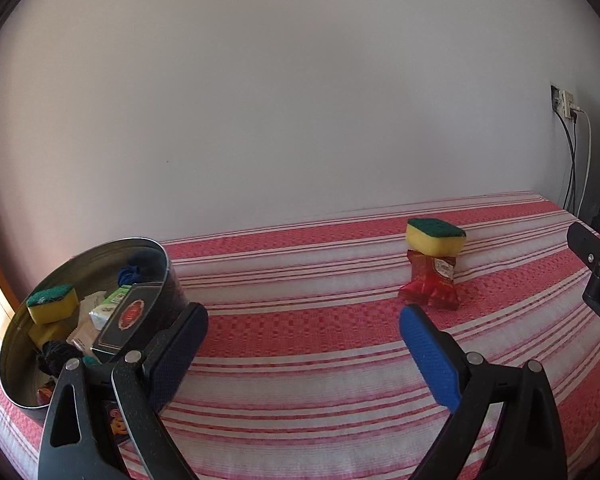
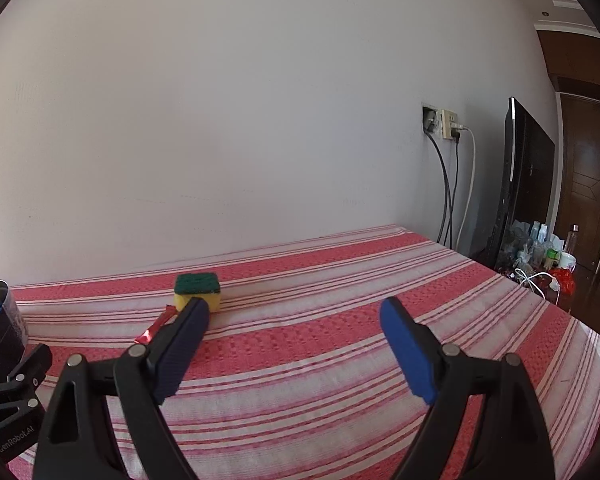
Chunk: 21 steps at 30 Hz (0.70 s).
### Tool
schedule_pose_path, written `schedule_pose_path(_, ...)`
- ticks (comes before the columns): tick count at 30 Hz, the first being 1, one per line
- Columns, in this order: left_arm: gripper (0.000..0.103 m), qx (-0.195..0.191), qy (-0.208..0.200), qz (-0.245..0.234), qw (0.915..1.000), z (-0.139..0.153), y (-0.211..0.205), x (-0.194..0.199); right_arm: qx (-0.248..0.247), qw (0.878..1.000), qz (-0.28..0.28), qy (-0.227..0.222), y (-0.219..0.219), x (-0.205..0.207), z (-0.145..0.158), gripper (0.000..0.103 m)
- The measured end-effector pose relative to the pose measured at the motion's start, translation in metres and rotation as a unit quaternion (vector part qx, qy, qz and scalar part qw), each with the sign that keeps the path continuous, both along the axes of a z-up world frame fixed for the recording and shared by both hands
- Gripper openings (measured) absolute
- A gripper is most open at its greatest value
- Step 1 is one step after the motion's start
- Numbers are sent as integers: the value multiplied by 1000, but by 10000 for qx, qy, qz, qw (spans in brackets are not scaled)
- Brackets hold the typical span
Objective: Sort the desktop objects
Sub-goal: 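Withdraw both tools from the tin toward the red packet and yellow sponge, then grasp the yellow-green sponge with the right tool while the left tool grasps the red candy packet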
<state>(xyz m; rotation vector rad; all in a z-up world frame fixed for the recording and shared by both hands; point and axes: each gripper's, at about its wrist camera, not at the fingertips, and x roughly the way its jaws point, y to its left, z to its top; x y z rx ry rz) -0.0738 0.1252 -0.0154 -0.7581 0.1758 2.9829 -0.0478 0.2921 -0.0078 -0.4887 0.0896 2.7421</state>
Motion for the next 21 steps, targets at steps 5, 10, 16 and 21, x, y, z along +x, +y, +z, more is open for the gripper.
schedule_pose_path(5, 98, 180, -634, -72, 9978, -12, 24, -26, 18, 9997, 51, -250, 13, -22, -3, 89)
schedule_pose_path(10, 98, 623, -1064, -255, 9920, -21, 16, -39, -495, 9959, 504, -569, 25, -58, -8, 89)
schedule_pose_path(16, 98, 943, -1474, -58, 9846, -30, -4, -50, -1186, 9741, 1403, -1321, 11, -132, -18, 89)
schedule_pose_path(21, 98, 796, -1357, -112, 9875, -27, 0, -48, -966, 9602, 1631, -2052, -14, -188, -38, 88)
